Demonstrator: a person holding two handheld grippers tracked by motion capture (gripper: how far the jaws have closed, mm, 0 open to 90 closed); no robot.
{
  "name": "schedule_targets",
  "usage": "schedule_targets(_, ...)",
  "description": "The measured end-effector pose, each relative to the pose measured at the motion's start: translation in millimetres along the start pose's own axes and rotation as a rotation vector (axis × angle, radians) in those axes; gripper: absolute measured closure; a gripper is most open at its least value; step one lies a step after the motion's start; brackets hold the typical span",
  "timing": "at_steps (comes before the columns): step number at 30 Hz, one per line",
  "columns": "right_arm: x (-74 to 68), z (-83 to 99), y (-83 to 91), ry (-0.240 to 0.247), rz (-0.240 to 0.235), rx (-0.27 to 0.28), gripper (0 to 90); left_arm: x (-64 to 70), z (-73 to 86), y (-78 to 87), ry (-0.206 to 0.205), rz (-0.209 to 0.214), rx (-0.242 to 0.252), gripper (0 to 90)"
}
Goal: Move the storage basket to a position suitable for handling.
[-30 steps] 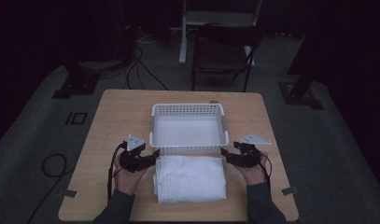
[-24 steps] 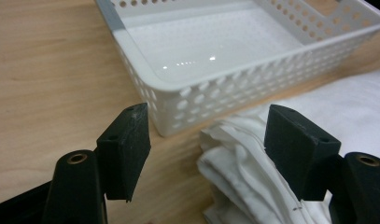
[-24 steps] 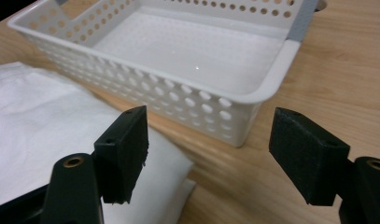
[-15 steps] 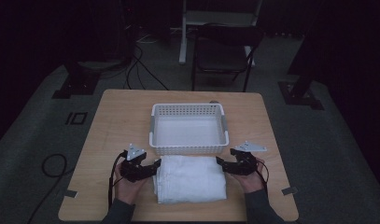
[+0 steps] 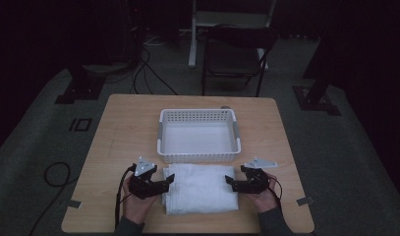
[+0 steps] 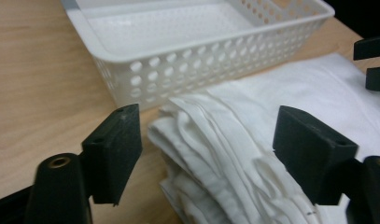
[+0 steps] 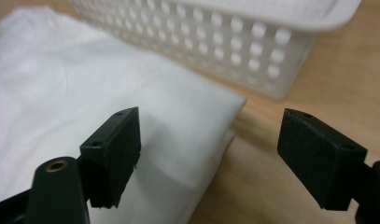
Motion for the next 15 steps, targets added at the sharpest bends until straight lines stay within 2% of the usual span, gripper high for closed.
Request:
schedule_targets(3, -1.6, 6.0, -0.7, -0.005, -0.006, -0.017, 21.3, 3.3, 9.4, -4.5, -0.001, 0.005, -0.028, 22.0)
schedule_targets(8, -4.1, 12.3, -3.3, -0.002, -0.02, -0.039, 21.3, 6.1, 25.3, -18.9, -0.034, 0.0, -0.081, 22.1)
schedule_targets(15, 0.6, 14.1, -19.6, -0.009, -0.023, -0.07, 20.7, -1.9, 28.6, -31.8, -0.023, 0.006, -0.107, 22.1)
Point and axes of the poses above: each handheld gripper's, and its own axes: y roughly backward along the jaws, z roughly out of its underside, x roughly to its right, the point moved 2 cm from there along -y, roughly forward along the jaws, and after that the axes turned 14 degrees about -z, right-handed, at the moved point
